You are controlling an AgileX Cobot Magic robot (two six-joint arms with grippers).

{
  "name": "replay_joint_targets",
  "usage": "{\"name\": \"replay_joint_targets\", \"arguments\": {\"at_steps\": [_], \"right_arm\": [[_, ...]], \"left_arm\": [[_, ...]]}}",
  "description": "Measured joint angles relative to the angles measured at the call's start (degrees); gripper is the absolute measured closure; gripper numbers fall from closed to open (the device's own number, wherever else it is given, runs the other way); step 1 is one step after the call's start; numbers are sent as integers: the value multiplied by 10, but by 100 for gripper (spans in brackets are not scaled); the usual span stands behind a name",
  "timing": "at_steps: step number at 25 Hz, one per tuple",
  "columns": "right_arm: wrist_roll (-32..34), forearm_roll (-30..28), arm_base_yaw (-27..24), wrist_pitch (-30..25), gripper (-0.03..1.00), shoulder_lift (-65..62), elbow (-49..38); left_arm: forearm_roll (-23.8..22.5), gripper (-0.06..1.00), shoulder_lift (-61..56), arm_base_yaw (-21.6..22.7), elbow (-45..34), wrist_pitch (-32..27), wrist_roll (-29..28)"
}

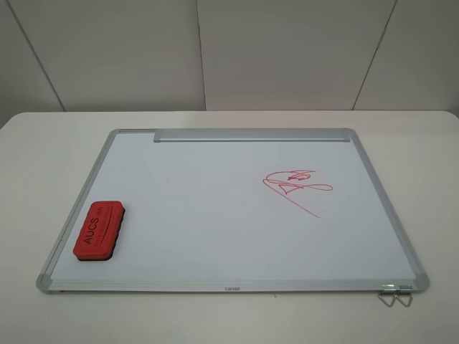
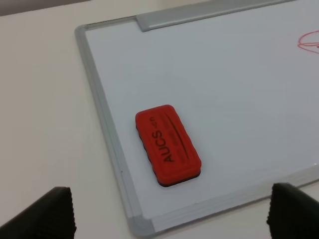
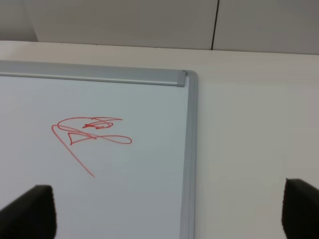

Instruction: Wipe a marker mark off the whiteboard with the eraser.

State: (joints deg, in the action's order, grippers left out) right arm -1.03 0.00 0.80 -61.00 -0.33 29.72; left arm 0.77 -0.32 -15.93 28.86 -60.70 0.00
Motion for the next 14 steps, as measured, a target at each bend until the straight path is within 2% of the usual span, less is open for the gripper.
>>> {"name": "replay_joint_targets", "arguments": {"at_steps": [8, 14], "right_arm": [[0, 0, 0, 0, 14, 0, 0], [0, 0, 0, 0, 14, 0, 0]], "left_arm": [[0, 17, 0, 117, 0, 0, 0], [0, 17, 0, 127, 0, 0, 0]]}}
